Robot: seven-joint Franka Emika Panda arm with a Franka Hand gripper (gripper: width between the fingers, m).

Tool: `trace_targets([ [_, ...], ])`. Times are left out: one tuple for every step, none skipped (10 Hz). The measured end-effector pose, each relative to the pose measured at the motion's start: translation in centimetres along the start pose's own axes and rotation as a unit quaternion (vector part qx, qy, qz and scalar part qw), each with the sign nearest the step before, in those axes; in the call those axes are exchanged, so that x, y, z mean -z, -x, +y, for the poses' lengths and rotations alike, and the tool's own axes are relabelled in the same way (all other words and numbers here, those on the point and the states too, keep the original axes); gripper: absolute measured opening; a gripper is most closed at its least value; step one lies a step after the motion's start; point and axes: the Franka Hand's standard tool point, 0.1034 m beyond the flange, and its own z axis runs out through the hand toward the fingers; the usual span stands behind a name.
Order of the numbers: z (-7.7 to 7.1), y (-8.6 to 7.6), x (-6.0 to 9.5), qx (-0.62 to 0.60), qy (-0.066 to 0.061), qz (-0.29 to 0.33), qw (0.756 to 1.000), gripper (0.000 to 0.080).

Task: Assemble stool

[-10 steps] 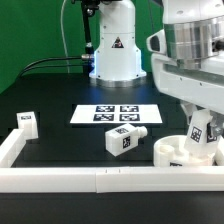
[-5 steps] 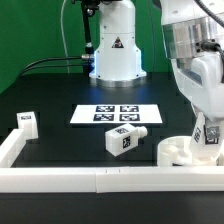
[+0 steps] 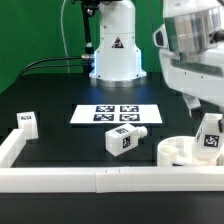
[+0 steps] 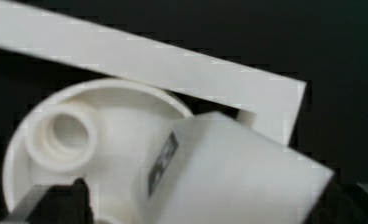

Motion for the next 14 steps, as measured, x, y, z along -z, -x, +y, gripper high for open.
trace_targets([
  [-0.4,-0.2,0.6,0.076,-0.002,-0.003,0.997,0.0645],
  [-0.4,-0.6,0.7,0.1,-0.004,-0.003,0.995,0.0645],
  [-0.3,-0.8,0.6,0.109,-0.005,-0.001,0.994,0.0649],
  [-0.3,-0.8,0.6,0.14,-0.005,-0.001,0.99,0.0649],
  [-0.2,-0.7,0.5,0.205,0.002,0.005,0.979,0.0649],
  [-0.2,-0.3,0.5,0.303,0.028,0.012,0.952,0.0649],
  [-0.7,0.2,1.1,0.384,0.048,0.009,0.922,0.0649],
  [-1.2,0.1,1.4,0.47,0.046,0.007,0.882,0.0649],
  [-1.0,0.5,1.3,0.522,0.053,0.0,0.851,0.0649],
  [-0.9,0.9,1.1,0.555,0.052,-0.002,0.83,0.0649],
  [-0.8,0.6,1.1,0.577,0.052,-0.003,0.815,0.0649],
  [-0.8,0.5,1.1,0.602,0.052,-0.005,0.796,0.0649],
  [-0.8,0.5,1.0,0.62,0.052,-0.006,0.783,0.0649],
  [-0.6,0.7,0.7,0.691,0.071,-0.014,0.719,0.0649],
])
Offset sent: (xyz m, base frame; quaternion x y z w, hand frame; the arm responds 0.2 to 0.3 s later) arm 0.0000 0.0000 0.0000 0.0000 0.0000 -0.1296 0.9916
